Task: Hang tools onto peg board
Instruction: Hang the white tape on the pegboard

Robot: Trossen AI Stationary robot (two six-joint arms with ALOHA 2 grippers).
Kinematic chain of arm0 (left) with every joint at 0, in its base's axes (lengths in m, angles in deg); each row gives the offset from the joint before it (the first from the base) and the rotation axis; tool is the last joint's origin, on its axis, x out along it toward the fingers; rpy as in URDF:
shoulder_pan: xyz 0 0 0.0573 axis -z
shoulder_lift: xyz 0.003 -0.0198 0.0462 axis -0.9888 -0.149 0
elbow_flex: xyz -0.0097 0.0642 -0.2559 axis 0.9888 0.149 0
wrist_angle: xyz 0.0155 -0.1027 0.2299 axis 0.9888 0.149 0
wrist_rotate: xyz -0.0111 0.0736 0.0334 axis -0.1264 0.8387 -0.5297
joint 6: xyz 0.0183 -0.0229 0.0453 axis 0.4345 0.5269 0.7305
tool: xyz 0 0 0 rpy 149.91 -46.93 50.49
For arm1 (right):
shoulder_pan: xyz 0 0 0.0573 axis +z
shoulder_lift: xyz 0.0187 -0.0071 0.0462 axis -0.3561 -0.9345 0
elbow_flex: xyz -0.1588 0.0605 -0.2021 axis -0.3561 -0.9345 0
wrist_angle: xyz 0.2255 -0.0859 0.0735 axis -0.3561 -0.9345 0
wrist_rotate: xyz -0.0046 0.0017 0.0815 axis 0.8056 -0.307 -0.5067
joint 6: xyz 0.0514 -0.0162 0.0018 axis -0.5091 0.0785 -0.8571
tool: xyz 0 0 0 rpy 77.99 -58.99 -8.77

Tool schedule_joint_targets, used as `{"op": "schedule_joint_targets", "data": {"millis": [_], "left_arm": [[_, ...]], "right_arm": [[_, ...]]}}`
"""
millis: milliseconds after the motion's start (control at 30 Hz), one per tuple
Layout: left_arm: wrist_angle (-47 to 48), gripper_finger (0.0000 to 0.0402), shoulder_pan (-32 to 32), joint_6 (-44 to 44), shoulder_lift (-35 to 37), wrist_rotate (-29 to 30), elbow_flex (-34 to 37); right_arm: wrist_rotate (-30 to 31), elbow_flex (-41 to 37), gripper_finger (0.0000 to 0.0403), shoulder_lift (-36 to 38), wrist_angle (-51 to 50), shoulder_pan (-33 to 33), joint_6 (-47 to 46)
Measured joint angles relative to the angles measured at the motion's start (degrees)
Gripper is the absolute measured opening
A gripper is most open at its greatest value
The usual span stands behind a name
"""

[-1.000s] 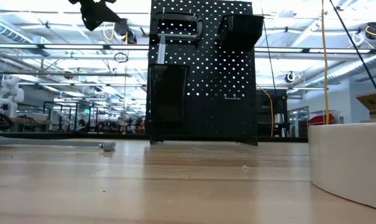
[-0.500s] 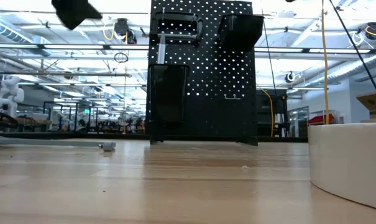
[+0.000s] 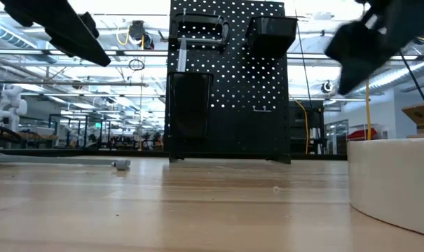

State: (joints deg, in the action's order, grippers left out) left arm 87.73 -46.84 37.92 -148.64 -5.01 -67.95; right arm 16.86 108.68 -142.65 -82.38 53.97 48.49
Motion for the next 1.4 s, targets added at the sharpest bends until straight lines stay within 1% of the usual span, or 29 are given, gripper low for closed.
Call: {"op": "schedule_joint_targets", "data": {"millis": [167, 300, 367, 467, 533, 600, 767, 833, 1000, 1200, 1400], "left_arm": [[-0.1, 0.0224, 2.1, -1.5, -1.1, 4.1, 0.0], [-1.1, 0.0224, 3.6, -1.9, -1.8, 7.4, 0.0], [-1.4, 0.0224, 4.2, -1.9, -2.1, 7.9, 0.0], [-2.1, 0.0224, 4.8, -1.3, -2.7, 9.6, 0.0], [-2.8, 0.0224, 5.2, -0.9, -3.1, 11.3, 0.0], [-3.2, 0.0224, 5.3, 0.2, -3.7, 12.4, 0.0], [-3.7, 0.0224, 5.3, 0.7, -4.7, 13.1, 0.0], [-3.7, 0.0224, 5.3, 0.7, -4.9, 13.1, 0.0], [-3.8, 0.0224, 5.2, 0.6, -4.8, 13.1, 0.0], [-3.9, 0.0224, 5.3, 0.6, -4.8, 13.1, 0.0], [-4.1, 0.0224, 5.2, 0.5, -4.8, 13.0, 0.0]], "right_arm": [[-5.7, 0.0, 0.0302, -2.2, -2.8, -1.6, -8.5], [-16.0, 0.0, 0.0302, -3.2, -6.9, -1.6, -13.0], [-18.3, 0.0, 0.0302, -3.8, -9.0, -1.1, -14.7], [-19.3, 0.0, 0.0302, -4.6, -10.3, 0.0, -15.5], [-18.9, 0.0, 0.0302, -4.7, -10.1, 1.1, -16.9], [-16.8, 0.4, 0.0302, -4.7, -9.4, 2.1, -18.5], [-7.5, 2.7, 0.0302, -5.0, -9.4, 3.6, -21.3], [-5.5, 4.1, 0.0302, -6.0, -10.2, 3.7, -21.7], [-4.6, 8.0, 0.0302, -12.8, -15.4, 4.0, -20.8], [-1.8, 14.3, 0.0302, -21.3, -22.6, 5.3, -20.3], [-4.3, 15.1, 0.0298, -23.0, -23.0, 5.2, -23.9]]}}
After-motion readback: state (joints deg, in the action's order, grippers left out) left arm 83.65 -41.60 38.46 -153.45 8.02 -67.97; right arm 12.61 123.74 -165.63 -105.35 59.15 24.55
